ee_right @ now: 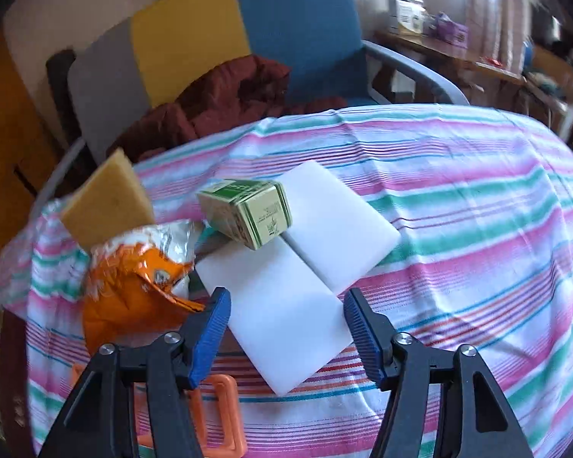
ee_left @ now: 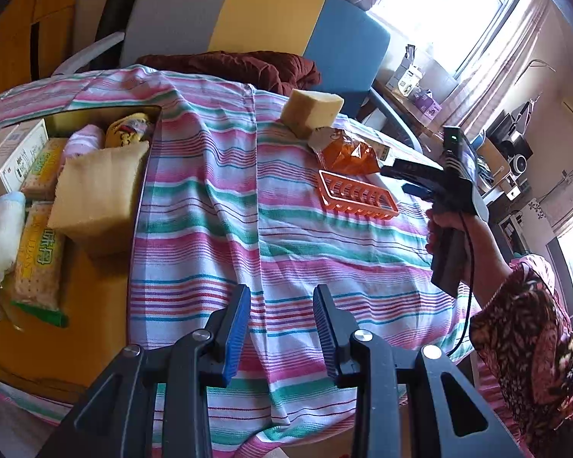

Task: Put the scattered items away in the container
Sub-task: 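Move both open tools toward the white block and orange rack, then grasp the white block with the right tool while the left tool grasps the orange rack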

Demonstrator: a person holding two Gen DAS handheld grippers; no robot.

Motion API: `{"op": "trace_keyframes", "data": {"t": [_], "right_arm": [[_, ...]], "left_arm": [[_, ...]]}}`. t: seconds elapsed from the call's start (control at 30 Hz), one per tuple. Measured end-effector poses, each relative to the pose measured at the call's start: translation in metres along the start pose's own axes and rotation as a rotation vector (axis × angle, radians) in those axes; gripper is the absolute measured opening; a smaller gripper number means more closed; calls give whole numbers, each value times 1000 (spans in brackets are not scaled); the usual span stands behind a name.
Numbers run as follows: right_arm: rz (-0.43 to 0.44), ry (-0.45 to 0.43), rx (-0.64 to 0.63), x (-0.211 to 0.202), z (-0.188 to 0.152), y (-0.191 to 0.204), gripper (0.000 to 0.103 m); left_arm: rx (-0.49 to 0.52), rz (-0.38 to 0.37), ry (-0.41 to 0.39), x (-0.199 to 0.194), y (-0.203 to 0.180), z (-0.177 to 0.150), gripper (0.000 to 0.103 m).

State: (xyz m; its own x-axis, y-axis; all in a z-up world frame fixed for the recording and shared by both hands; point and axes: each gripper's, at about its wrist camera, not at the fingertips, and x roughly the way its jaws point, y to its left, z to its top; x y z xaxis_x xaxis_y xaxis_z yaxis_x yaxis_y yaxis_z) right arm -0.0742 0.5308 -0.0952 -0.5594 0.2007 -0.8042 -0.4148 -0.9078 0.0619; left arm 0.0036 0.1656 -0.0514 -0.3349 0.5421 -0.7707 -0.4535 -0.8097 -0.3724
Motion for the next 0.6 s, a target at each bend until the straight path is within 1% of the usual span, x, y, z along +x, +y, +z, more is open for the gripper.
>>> {"op": "trace_keyframes", "data": {"t": [0.07, 0.13, 0.27, 0.33, 0.37, 0.4, 0.43, 0.5, 0.53, 0.57, 0.6], "right_arm": [[-22, -2, -46, -2, -2, 5, 62], [-11, 10, -58, -5, -6, 6, 62], [-4, 19, -85, -13, -18, 10, 59], [8, 11, -84, -25, -28, 13, 58], [19, 6, -81, -29, -32, 14, 54], [37, 8, -70, -32, -36, 14, 53], [79, 19, -44, -38, -42, 15, 48], [149, 25, -28, -47, -54, 20, 46], [181, 34, -24, -52, -61, 26, 41], [194, 35, -22, -56, -66, 30, 41], [226, 42, -25, -63, -75, 37, 41]], "left_arm": [[-1, 1, 8, 2, 0, 0, 34], [-2, -5, 3, 1, 0, -1, 34], [4, -2, 2, 1, -2, -2, 34], [8, 7, 7, 1, -4, -3, 34], [10, 18, 12, 2, -4, -4, 34], [9, 25, 15, 3, -5, -4, 34], [7, 23, 18, 3, -5, -4, 34], [-2, 14, 19, 4, -4, -4, 34], [-3, 14, 19, 4, -4, -5, 34], [-2, 14, 20, 5, -4, -5, 34], [-2, 14, 21, 5, -5, -6, 34]]}}
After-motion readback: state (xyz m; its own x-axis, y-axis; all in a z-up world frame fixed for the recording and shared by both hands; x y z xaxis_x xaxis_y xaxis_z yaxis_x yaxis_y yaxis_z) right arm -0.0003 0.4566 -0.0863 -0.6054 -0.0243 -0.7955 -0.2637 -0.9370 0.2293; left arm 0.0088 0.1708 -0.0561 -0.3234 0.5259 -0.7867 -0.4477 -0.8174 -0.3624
